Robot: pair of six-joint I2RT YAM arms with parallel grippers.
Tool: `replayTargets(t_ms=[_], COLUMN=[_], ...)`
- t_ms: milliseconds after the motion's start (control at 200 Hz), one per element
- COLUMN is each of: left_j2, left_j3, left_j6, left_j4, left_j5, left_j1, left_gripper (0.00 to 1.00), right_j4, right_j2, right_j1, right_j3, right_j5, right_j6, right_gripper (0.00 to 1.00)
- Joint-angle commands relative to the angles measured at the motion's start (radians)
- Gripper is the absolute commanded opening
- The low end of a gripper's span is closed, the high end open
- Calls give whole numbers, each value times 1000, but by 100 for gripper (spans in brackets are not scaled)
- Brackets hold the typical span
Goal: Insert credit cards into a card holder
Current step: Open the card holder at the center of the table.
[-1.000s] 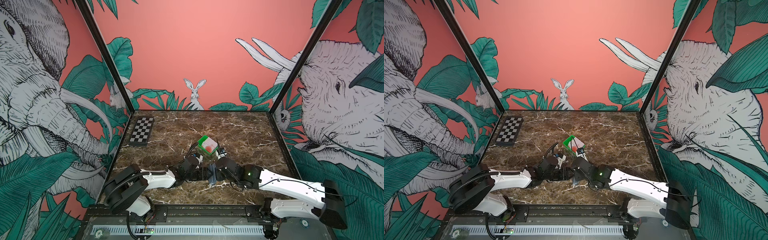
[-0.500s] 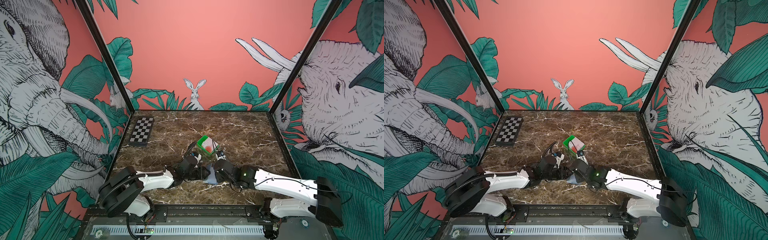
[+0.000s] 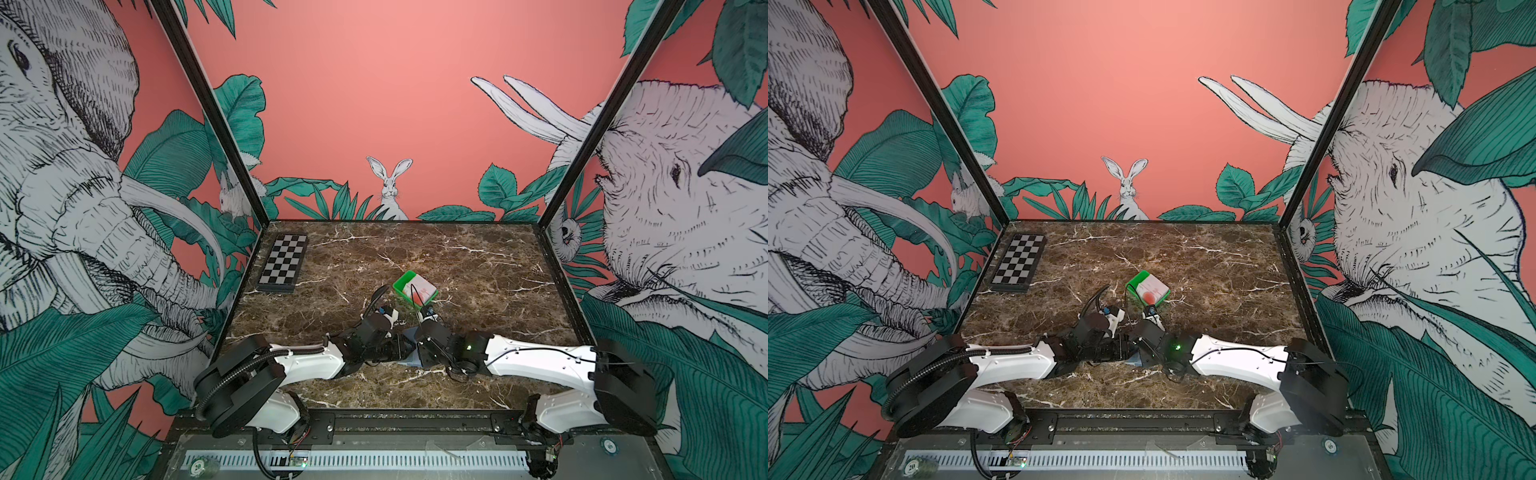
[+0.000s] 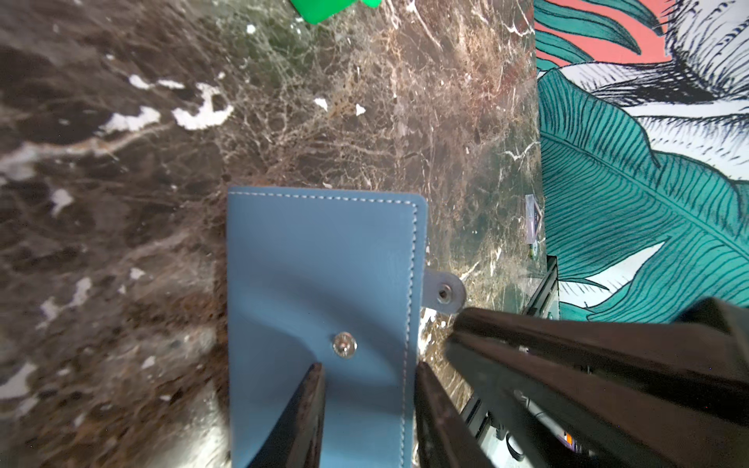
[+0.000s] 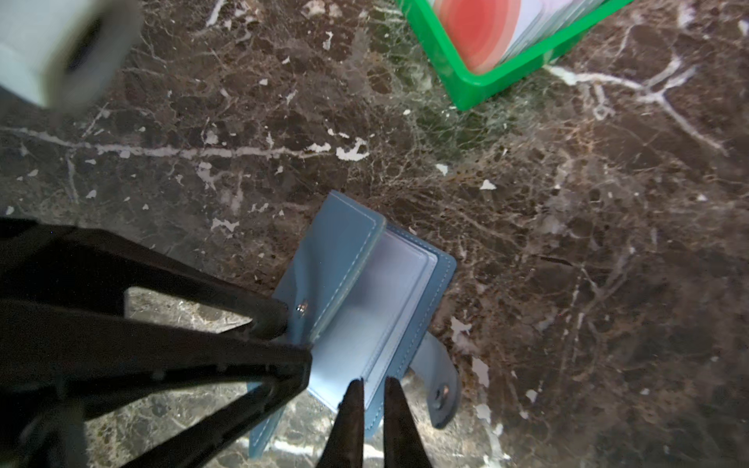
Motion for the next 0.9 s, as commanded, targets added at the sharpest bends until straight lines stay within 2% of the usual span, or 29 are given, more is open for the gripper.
replayTargets(t_ms=[0, 280, 625, 895], left_j2=[-31, -77, -178, -177], left_j3=[-24, -28, -19, -5], left_j6=[-12, 0, 83, 123], left_j4=[-6, -39, -229, -303], left_j5=[-12, -10, -44, -67], left_j1=[7, 21, 73, 82], left_gripper=[37, 37, 37, 37], right_j4=[107, 301, 340, 354], right_j2=[31, 101, 165, 155], right_j1=[-11, -49, -78, -86], right_j3=[-26, -63, -88, -100], right_j5=[-50, -163, -184, -193], right_j6=[23, 38, 79, 81], right_gripper=[11, 11, 11, 13])
